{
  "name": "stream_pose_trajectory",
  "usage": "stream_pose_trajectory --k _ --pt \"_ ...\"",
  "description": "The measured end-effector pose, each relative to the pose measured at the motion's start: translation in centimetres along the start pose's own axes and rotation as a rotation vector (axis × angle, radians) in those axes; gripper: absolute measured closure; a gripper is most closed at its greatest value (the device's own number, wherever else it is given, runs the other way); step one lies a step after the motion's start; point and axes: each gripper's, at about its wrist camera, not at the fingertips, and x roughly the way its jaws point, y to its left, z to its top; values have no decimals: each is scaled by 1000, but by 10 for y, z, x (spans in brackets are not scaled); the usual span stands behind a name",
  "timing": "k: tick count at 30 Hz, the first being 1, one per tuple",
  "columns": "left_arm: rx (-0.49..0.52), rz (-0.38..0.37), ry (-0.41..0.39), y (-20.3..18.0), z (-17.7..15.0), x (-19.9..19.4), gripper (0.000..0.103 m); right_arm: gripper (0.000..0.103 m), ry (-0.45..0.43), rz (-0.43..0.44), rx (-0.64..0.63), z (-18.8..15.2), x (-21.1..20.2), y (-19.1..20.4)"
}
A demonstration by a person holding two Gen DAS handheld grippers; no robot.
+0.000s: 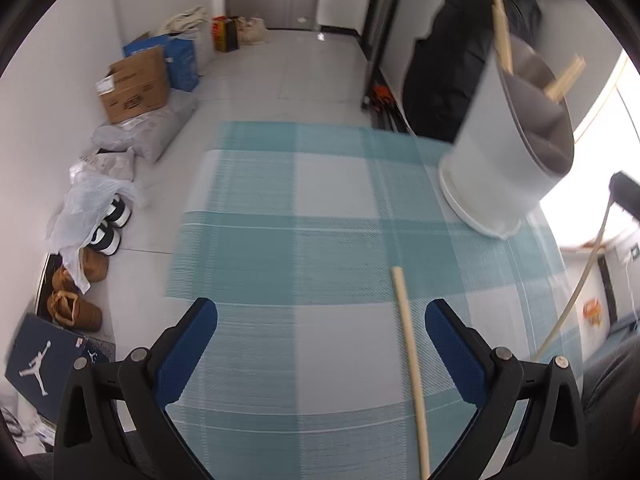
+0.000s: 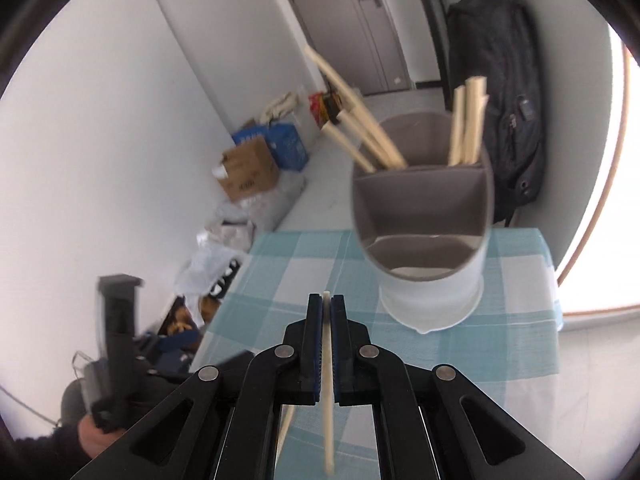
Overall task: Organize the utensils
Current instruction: 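Close the right tool on a chopstick while the left tool grasps the last one, then raise both held chopsticks up over the white holder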
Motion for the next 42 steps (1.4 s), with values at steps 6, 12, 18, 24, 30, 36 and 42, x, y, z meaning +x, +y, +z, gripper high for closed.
stream_pose_trajectory --k 6,12,18,24,30,36,42 --pt "116 44 82 -30 9 19 2 100 -92 19 26 -10 -39 -17" --pt "102 57 189 -32 15 40 32 100 -152 51 50 -12 -56 -30" --pt "142 59 219 -35 13 37 41 100 -193 60 63 -13 -70 -39" --pt "179 45 229 -50 14 36 89 100 -203 71 101 -14 -73 -50" --pt "220 53 216 -67 13 38 101 100 -215 66 115 -15 -76 -53" --pt "135 -16 52 -62 21 5 101 100 -219 51 118 -17 -76 -52" --pt "24 -115 -242 -49 16 -61 101 100 -235 44 89 -18 -77 -45"
